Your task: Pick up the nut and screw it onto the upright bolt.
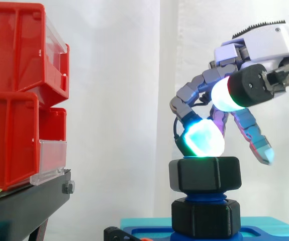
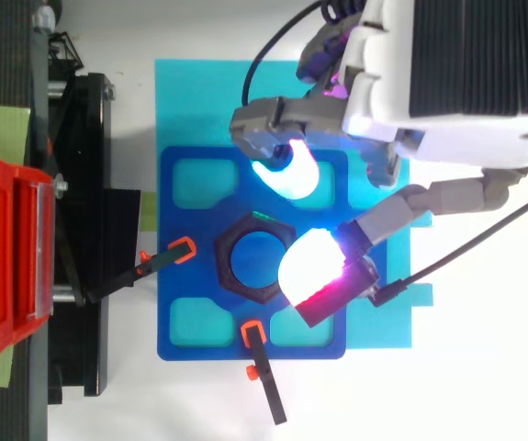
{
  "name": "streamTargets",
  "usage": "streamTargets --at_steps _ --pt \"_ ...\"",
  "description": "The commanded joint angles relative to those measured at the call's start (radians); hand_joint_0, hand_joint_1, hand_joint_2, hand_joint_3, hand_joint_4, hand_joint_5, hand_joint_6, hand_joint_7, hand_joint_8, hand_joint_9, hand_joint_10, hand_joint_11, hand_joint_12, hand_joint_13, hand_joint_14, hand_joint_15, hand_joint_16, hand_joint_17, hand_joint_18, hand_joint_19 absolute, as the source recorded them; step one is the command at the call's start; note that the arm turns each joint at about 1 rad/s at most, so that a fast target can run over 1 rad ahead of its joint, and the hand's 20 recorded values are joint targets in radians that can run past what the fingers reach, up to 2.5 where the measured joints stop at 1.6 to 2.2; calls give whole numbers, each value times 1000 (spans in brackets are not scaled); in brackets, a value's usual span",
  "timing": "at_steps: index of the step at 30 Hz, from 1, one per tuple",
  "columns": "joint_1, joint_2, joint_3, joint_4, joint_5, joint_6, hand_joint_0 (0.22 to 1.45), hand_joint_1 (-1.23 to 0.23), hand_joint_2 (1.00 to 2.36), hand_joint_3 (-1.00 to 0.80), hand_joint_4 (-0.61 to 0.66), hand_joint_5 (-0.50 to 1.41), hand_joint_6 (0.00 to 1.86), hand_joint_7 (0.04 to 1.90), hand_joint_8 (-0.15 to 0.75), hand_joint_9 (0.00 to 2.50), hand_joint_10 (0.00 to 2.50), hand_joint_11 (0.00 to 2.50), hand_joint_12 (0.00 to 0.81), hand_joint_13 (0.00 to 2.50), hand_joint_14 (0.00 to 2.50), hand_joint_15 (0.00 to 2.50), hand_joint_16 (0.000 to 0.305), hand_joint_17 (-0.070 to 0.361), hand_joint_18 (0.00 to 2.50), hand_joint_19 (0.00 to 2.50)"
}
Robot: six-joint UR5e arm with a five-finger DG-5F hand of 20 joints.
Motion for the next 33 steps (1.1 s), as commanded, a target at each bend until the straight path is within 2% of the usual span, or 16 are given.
streamTargets --at_steps 1,4,5,6,8,12,13,15,18,21,24,27,33 --pt "-7 -1 24 -28 -5 -10 446 -317 1000 -500 151 30 505 1207 243 1614 4 118 274 1018 0 7 33 75 833 239" --pt "-10 -1 41 -29 -13 -13 443 -317 1000 -500 195 -18 505 1049 261 1502 4 124 300 947 1 20 38 86 794 269" --pt "-10 -1 44 -28 -13 -13 439 -319 1000 -500 205 -52 504 950 267 1376 3 83 317 856 0 11 42 95 753 278" --pt "-10 -1 46 -26 -13 -11 439 -319 1000 -500 203 -53 504 947 267 1374 2 91 319 854 0 15 42 95 737 284" --pt "-6 -1 44 4 -19 -14 432 -322 1000 -500 175 -92 503 843 269 1181 0 41 344 740 0 16 46 105 638 300" --pt "2 -3 27 83 -34 -13 424 -327 1000 -500 138 -131 502 736 264 954 0 0 363 606 0 8 49 109 468 252" --pt "3 -1 16 107 -39 -13 423 -328 1000 -500 135 -139 502 710 262 897 0 0 369 547 0 0 49 111 412 231" --pt "14 -1 -33 202 -41 -13 417 -329 1000 -500 123 -151 502 681 251 792 0 0 376 472 0 0 50 112 302 197" --pt "31 -1 -83 313 -41 -2 412 -335 1000 -500 111 -174 501 643 251 660 0 0 388 367 0 0 51 115 135 125" --pt "39 -1 -117 349 -38 17 403 -348 1000 -500 101 -183 501 623 246 596 0 0 390 294 0 0 52 117 34 91" --pt "49 -1 -192 428 -39 66 393 -356 1000 -500 98 -187 501 618 250 543 0 0 398 216 0 0 53 120 0 43" --pt "52 -3 -201 488 -41 86 388 -354 1000 -500 102 -188 501 620 254 544 0 0 402 190 0 0 54 122 0 20" --pt "52 -3 -201 445 -41 87 386 -346 1000 -500 111 -185 501 626 257 535 0 0 404 177 0 0 55 124 0 5"
